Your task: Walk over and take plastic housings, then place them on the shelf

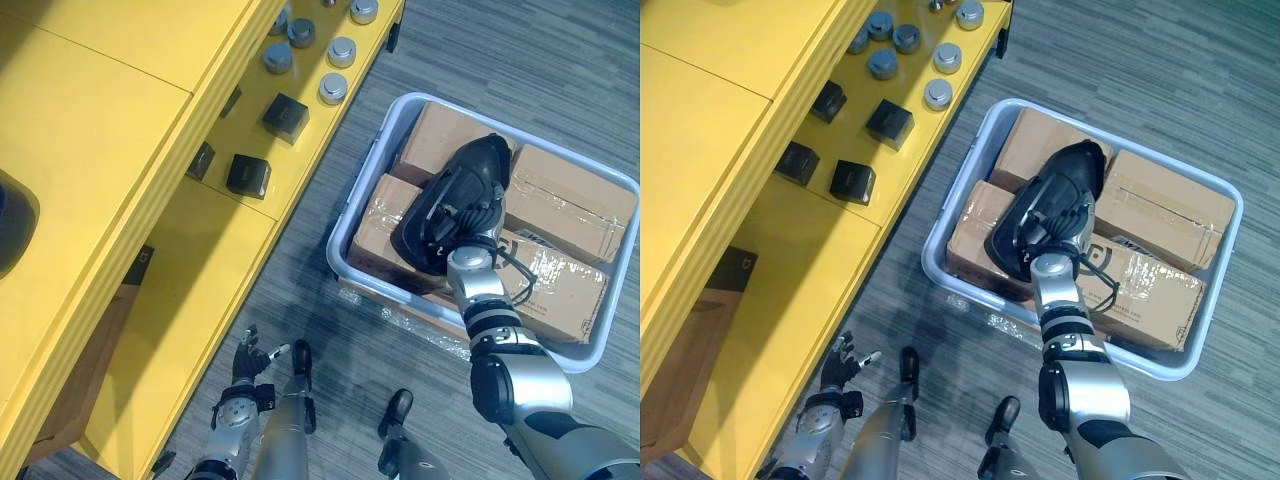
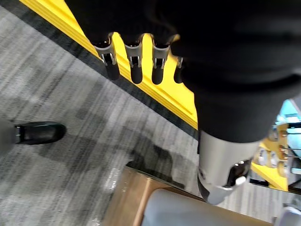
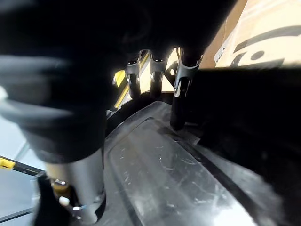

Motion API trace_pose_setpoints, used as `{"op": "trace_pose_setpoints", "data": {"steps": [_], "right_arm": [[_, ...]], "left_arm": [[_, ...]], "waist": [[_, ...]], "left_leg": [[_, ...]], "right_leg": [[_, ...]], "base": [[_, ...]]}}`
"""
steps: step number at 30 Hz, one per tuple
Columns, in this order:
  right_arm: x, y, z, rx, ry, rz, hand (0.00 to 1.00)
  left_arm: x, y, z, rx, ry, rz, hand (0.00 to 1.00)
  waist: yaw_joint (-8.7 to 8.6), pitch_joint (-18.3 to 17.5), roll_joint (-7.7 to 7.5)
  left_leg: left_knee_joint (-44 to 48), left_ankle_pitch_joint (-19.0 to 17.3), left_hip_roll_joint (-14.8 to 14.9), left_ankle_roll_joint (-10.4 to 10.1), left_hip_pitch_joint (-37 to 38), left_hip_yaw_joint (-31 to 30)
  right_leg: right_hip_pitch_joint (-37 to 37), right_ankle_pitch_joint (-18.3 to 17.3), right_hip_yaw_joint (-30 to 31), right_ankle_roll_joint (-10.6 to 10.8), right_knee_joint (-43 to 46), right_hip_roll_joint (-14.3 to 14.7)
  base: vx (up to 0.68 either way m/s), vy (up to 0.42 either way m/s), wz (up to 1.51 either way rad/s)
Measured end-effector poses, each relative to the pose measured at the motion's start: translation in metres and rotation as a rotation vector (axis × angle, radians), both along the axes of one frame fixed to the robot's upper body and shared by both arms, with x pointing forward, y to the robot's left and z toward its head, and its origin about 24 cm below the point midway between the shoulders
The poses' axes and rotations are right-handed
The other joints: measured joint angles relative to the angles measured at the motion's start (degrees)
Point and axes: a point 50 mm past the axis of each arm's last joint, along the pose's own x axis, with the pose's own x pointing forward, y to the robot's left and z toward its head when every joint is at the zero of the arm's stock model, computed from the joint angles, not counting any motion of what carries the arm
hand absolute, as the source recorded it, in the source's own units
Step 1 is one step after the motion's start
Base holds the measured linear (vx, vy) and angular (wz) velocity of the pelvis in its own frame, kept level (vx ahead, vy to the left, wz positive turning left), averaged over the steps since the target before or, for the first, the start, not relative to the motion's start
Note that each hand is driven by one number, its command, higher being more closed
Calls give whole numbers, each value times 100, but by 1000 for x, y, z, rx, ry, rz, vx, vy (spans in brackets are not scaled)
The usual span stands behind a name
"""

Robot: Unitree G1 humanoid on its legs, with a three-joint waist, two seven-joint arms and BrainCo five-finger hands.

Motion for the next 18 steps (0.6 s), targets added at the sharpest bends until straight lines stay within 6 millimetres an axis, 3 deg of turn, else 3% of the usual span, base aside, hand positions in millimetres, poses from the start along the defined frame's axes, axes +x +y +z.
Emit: {"op": "trace_pose_setpoints", "data": {"steps": [18], "right_arm": [[1, -4, 15, -10, -49, -13, 0]], "left_arm": [[-5, -7, -12, 6, 61, 0, 0]], "waist": [[21, 19, 34]], "left_leg": [[-54, 40, -25, 16, -134, -32]], "right_leg": [[-112, 17, 1, 5, -63, 11]], "base": [[22, 11, 1]]}}
